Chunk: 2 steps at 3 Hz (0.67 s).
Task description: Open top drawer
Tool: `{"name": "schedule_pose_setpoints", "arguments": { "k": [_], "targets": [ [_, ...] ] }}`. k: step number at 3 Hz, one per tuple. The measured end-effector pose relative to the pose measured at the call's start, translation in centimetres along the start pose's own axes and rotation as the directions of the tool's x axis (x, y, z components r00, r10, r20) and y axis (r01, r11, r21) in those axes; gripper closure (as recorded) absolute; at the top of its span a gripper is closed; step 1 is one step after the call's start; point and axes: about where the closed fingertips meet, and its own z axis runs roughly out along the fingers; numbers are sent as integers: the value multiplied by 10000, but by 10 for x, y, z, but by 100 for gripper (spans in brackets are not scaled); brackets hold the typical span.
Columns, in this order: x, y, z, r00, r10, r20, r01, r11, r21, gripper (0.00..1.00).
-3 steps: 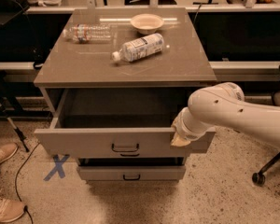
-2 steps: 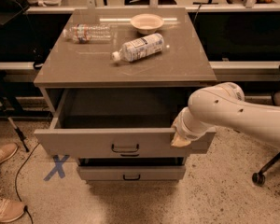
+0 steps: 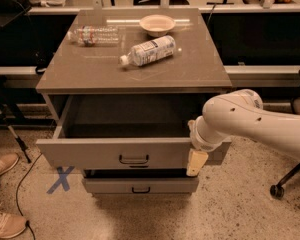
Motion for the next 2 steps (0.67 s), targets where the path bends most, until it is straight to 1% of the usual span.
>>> {"name": "schedule_pose_setpoints", "arguments": {
  "k": [1, 2],
  "targets": [
    [0, 0, 0, 10000, -3, -2, 3, 10000, -3, 0],
    [-7, 18, 0, 9974, -602, -402, 576, 9963, -632, 0]
  ]
}}
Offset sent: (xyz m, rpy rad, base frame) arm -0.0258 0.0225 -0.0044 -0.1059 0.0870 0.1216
